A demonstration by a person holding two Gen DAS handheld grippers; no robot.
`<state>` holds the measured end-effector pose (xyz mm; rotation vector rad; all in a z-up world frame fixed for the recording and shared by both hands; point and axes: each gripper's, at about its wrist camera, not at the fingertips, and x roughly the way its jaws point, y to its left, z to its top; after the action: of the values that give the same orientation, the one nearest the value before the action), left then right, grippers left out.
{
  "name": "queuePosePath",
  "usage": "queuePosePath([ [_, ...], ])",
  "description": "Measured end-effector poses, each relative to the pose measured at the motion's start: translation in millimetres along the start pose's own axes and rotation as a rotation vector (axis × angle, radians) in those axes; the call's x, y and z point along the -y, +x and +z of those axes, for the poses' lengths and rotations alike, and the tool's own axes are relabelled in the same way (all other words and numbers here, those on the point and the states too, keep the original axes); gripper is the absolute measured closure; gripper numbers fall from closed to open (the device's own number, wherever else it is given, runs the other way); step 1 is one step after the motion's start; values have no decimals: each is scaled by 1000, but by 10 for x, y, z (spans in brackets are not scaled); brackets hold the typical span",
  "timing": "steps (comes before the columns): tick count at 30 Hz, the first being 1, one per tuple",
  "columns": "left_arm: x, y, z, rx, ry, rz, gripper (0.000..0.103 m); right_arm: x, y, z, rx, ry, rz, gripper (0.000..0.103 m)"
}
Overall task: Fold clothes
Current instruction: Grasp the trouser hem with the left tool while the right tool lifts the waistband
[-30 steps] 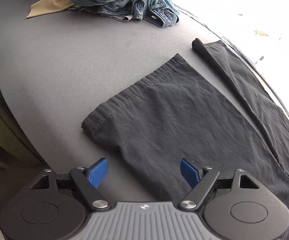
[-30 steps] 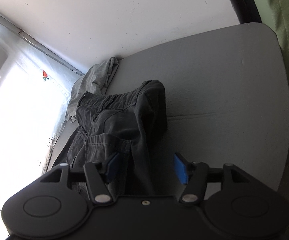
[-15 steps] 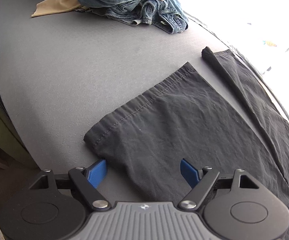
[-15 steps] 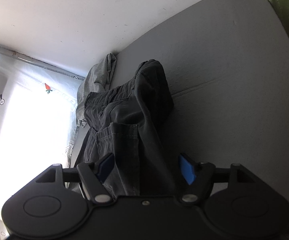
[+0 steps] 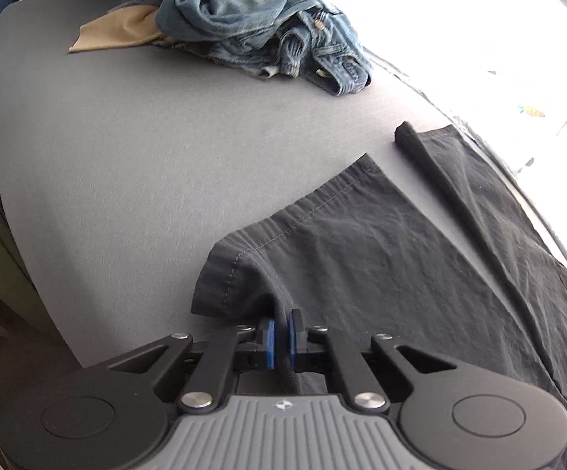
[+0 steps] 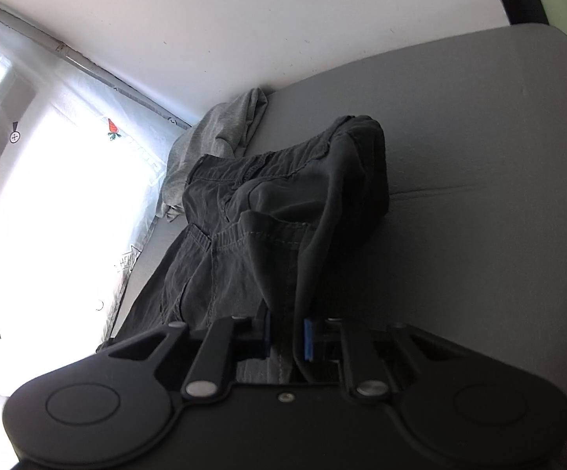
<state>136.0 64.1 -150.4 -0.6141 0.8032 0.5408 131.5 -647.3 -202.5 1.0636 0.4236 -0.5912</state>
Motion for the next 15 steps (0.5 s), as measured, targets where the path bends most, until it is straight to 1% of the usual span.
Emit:
queuePosePath([
  [6,271,-311,276,105,8,-94,98,-274,-201,134,36,13,93,89],
  [10,516,-433,486,171,27,-126,99,-439,-268,201,53,43,147,89],
  [15,726,-447,758,197,9,-180,99,-605,-267,264,63,66,174,89],
])
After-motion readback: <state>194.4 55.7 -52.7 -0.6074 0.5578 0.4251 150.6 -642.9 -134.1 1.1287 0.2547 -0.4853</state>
